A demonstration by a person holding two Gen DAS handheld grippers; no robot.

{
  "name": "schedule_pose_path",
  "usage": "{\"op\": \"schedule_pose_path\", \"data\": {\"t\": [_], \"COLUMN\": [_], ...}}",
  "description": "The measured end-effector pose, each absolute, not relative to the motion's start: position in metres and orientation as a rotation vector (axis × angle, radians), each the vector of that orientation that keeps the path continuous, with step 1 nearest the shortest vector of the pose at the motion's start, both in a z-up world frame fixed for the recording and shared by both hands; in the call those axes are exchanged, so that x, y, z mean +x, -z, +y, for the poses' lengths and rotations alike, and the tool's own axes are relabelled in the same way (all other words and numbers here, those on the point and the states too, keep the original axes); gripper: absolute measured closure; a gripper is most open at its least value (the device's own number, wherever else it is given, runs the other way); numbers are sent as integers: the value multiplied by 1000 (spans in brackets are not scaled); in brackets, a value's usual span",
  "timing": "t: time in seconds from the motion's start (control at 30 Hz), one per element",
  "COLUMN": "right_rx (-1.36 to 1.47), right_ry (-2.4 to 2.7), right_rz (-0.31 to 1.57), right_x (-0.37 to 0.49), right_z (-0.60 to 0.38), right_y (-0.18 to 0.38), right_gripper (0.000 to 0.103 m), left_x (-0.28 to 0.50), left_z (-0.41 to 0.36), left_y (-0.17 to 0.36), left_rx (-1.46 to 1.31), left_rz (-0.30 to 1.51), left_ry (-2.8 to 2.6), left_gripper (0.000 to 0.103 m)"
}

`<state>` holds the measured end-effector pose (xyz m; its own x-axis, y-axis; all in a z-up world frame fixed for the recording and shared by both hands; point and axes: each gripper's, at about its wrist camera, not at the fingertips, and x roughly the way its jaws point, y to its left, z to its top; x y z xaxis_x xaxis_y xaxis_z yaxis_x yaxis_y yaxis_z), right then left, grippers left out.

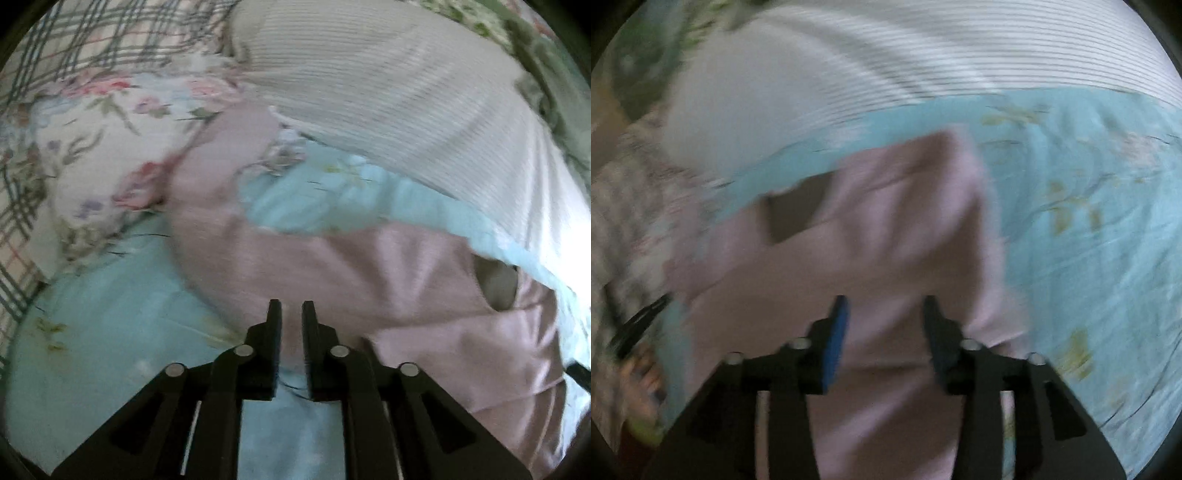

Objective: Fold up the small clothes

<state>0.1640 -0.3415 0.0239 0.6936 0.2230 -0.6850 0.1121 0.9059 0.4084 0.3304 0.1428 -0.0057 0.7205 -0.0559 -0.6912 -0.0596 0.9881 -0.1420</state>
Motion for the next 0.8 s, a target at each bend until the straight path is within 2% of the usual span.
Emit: {"op": "schedule_pose_path", "data": {"t": [0.03,0.1,0.13,0.2,0.3,0.4,0.43,0.6,0.63,0.67,0.7,0.77,0.8], "right_rx": [438,447,456,468,478,498,500,543,544,546,551,550,549], "right_ry": [-109,-180,-214,-255,-291,-312,-310,-310,-306,-301,-298,-290,-289], "right_rz": [803,796,799,799,818,824,828,850,857,863,868,869,866], "right_x": [158,148,143,134,134,132,132,128,128,128,128,127,126], "right_z": [-325,-306,-297,-286,-272,-266,-267,-273,-273,-274,-274,-274,-274], "right_y": [-28,-34,-36,-37,-30,-25,-22,-10,-8,-6,-4,-4,-4], "right_gripper": [54,54,54,54,54,54,54,54,54,54,54,54,54], "left_x": [335,346,356,372,410,454,469,542,557,563,567,559,548], "left_z": [148,158,166,174,177,173,173,168,172,175,179,184,188], "left_y": [5,3,-1,-5,-9,-12,-12,7,17,22,25,18,10], "left_rx": [-160,-159,-144,-124,-45,44,76,296,328,324,309,249,201], "left_rz": [772,763,753,751,749,740,739,778,807,827,851,817,793], "left_ry": [-20,-57,-94,-124,-199,-265,-291,-414,-433,-416,-397,-347,-296], "left_gripper": [65,49,45,42,29,27,22,19,37,61,80,97,98]}}
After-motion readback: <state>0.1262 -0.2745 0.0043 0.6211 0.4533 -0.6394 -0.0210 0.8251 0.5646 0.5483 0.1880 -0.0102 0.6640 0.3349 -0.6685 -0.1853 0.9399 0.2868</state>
